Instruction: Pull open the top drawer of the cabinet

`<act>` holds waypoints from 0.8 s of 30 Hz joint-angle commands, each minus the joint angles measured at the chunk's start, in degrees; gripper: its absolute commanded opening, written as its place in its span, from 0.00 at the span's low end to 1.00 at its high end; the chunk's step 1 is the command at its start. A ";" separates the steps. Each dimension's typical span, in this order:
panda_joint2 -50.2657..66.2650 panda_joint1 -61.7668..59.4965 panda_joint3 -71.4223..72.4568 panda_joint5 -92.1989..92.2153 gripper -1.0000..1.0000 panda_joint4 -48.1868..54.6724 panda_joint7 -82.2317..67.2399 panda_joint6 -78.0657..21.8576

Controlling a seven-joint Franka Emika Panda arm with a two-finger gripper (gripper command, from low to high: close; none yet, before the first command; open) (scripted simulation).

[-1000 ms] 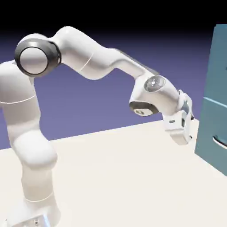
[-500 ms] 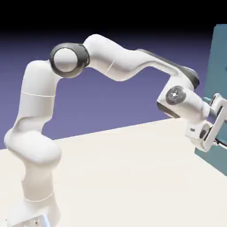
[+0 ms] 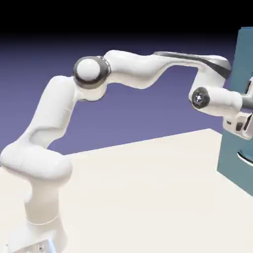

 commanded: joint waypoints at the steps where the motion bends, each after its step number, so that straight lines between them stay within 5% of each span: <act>1: 1.42 0.81 -1.31 2.50 0.50 1.42 -0.08 -0.33; 7: 8.37 4.74 -7.70 14.67 0.50 8.35 -0.49 -1.92; 16: 17.40 -7.26 -4.56 9.75 0.50 26.48 12.44 2.15; 17: 17.40 -7.26 -4.56 9.75 0.00 26.48 12.44 2.15; 24: 12.37 0.98 -7.51 13.62 0.00 14.03 4.59 -1.20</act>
